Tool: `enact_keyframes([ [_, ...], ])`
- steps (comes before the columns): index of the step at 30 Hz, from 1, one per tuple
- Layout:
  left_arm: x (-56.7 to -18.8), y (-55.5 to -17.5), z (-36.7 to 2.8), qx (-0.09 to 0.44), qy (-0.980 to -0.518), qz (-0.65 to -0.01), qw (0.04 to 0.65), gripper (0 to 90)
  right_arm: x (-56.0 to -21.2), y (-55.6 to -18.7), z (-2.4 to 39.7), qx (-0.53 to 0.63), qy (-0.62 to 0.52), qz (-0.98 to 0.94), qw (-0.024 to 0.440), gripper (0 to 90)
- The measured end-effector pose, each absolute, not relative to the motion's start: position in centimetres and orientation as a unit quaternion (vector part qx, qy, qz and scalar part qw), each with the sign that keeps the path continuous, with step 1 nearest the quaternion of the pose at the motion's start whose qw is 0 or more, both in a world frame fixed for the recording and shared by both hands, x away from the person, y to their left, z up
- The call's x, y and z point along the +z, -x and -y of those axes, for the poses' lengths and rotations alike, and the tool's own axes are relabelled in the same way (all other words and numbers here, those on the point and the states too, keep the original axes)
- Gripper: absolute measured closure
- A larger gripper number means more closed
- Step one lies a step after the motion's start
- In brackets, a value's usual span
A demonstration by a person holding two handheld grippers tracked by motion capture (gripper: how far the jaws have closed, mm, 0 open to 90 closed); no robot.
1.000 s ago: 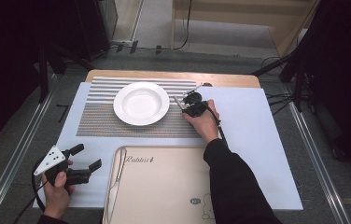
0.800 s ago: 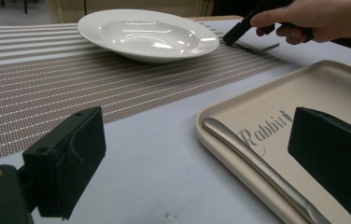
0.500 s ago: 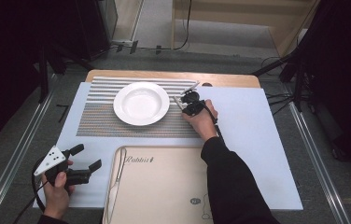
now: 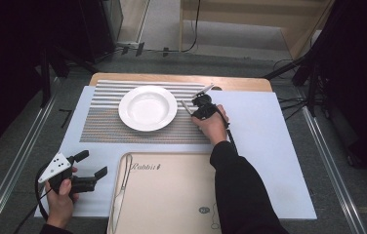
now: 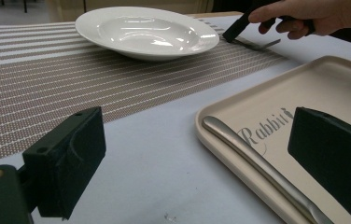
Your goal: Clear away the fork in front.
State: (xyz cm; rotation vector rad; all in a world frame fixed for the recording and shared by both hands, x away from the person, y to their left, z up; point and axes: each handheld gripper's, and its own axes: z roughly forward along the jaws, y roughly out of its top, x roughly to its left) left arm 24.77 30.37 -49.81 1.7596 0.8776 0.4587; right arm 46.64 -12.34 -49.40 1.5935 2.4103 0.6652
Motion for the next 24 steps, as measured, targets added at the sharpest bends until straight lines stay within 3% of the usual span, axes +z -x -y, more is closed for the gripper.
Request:
enact_keyframes([
  [11, -49.8, -24.8, -30.4, 0.192, -0.736, -0.368, 0.534, 4.2, -49.8, -45.5, 12.0, 0.234, -0.515, -0.813, 0.139, 84.0],
  [24, -49.8, -24.8, -30.3, 0.195, -0.735, -0.369, 0.534, 4.3, -49.9, -44.6, 12.4, 0.289, -0.507, -0.798, 0.151, 84.0],
])
